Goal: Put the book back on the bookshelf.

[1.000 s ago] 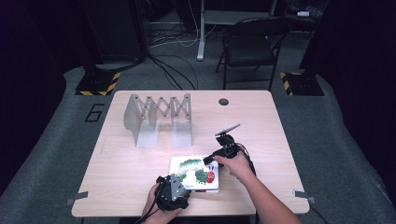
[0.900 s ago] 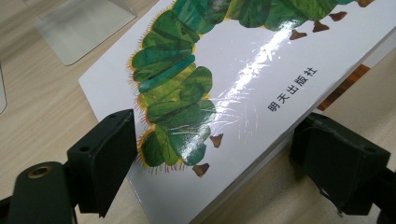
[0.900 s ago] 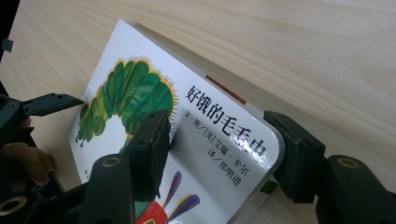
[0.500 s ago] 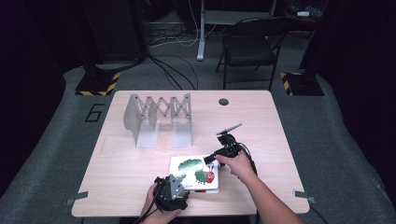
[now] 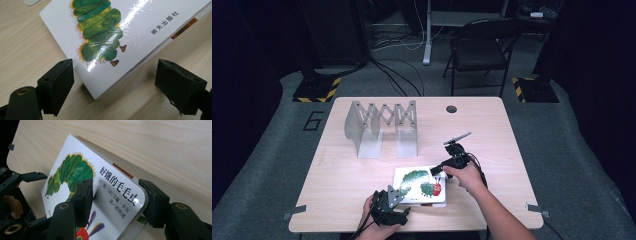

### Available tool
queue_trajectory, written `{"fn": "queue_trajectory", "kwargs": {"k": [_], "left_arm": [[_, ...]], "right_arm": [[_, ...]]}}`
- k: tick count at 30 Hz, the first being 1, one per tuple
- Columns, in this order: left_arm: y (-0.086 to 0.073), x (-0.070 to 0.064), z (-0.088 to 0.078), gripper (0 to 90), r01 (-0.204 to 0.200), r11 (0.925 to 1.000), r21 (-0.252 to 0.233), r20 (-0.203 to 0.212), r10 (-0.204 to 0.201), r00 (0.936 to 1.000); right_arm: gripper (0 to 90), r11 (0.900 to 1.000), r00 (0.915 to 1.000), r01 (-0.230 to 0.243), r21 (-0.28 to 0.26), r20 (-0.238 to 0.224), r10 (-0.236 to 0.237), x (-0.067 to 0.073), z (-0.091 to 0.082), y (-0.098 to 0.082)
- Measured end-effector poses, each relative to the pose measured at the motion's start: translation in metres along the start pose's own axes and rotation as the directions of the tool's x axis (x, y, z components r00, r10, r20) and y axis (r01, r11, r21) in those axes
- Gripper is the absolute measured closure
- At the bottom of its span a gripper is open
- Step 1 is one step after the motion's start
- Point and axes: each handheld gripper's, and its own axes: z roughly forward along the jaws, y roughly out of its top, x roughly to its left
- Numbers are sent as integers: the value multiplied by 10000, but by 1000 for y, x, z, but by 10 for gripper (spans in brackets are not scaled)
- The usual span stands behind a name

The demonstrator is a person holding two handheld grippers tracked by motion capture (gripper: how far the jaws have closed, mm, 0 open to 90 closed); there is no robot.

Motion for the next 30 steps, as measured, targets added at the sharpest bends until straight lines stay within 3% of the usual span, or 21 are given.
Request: {"fn": "queue_trajectory", "kwargs": {"k": [11,30], "left_arm": [[-3,7,-6,161,88,9997,221,176,-92,9998],[8,28,-25,176,639,9975,-296,107,-636,9979]], "right_arm": [[476,10000,10000,-70,2,-14,70,1,-1,0],[476,10000,10000,76,-60,38,-76,1,-1,0]]}}
